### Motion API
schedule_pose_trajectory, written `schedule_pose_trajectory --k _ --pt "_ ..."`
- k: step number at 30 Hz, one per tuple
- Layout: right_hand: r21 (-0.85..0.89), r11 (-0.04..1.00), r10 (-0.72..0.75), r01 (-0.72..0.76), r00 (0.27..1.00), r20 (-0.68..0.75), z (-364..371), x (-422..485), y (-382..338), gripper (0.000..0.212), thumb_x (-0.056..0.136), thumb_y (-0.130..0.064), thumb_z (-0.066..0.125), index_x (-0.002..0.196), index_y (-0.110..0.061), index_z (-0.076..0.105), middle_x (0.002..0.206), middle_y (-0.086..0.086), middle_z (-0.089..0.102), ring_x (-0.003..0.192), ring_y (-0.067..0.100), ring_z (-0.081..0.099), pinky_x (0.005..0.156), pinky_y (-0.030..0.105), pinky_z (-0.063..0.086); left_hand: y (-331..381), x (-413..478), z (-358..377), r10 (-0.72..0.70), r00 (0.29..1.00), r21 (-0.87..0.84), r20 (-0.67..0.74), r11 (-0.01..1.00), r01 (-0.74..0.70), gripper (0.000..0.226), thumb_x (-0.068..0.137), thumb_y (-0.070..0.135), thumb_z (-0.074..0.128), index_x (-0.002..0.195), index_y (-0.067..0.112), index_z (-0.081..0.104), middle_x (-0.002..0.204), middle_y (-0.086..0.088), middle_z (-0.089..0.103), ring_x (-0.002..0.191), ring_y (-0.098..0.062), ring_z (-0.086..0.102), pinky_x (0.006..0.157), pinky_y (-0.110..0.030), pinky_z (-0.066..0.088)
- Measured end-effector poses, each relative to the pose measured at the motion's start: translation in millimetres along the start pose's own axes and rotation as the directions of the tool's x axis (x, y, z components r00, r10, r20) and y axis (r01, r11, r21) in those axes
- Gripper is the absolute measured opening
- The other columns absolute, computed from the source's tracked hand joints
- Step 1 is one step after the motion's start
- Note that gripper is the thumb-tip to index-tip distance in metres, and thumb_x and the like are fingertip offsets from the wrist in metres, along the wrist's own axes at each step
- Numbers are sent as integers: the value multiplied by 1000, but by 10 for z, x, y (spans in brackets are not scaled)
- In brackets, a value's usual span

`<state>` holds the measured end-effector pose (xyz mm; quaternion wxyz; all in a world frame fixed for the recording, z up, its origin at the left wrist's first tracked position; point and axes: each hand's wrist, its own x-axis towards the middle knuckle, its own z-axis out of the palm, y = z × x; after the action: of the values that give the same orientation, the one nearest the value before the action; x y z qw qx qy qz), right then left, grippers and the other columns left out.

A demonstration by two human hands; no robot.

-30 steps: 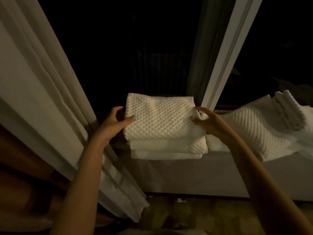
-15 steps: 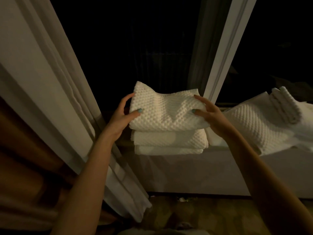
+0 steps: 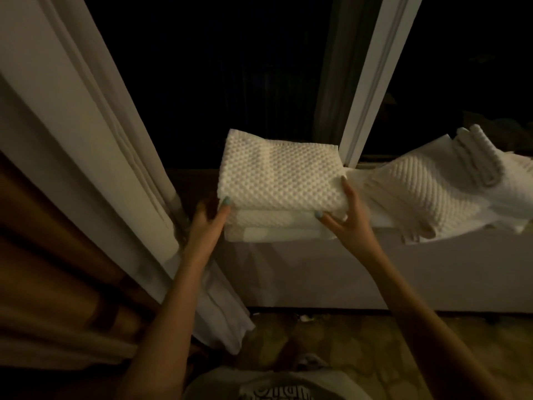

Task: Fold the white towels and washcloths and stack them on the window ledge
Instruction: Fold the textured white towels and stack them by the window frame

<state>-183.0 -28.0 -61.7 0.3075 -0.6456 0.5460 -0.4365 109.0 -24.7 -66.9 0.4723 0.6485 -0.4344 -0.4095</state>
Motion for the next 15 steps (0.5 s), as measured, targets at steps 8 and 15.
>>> schedule_pose_trajectory --k 8,15 --pt "171 972 172 -160 983 -59 269 -375 240 65 91 -26 64 144 -32 27 114 -26 52 93 7 62 75 35 59 -271 -197 216 -71 997 -29 8 997 71 59 82 54 64 134 29 47 131 3 52 120 -21 52 98 -43 49" --pt "255 945 238 -205 965 -107 261 -226 157 46 91 -19 64 125 -39 41 100 -33 55 94 9 62 80 32 58 -144 -62 312 -44 997 -171 -66 985 32 55 88 28 67 137 15 46 132 -7 53 107 -17 60 75 -23 57"
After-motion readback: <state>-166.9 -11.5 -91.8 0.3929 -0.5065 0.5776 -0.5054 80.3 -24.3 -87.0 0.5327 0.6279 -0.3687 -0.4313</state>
